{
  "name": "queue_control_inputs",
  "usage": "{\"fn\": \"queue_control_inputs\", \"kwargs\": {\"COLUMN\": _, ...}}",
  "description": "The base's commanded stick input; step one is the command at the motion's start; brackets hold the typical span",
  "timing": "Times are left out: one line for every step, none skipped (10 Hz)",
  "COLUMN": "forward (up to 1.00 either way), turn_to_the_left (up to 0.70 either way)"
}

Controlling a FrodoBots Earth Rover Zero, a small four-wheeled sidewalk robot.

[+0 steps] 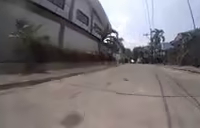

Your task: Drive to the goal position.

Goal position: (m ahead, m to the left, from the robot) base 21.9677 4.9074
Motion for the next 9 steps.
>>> {"fn": "queue_control_inputs", "kwargs": {"forward": 1.00, "turn_to_the_left": 0.00}}
{"fn": "queue_control_inputs", "kwargs": {"forward": 1.00, "turn_to_the_left": 0.00}}
{"fn": "queue_control_inputs", "kwargs": {"forward": 1.00, "turn_to_the_left": 0.00}}
{"fn": "queue_control_inputs", "kwargs": {"forward": 1.00, "turn_to_the_left": -0.22}}
{"fn": "queue_control_inputs", "kwargs": {"forward": 1.00, "turn_to_the_left": -0.40}}
{"fn": "queue_control_inputs", "kwargs": {"forward": 1.00, "turn_to_the_left": -0.40}}
{"fn": "queue_control_inputs", "kwargs": {"forward": 1.00, "turn_to_the_left": -0.40}}
{"fn": "queue_control_inputs", "kwargs": {"forward": 1.00, "turn_to_the_left": -0.40}}
{"fn": "queue_control_inputs", "kwargs": {"forward": 1.00, "turn_to_the_left": -0.40}}
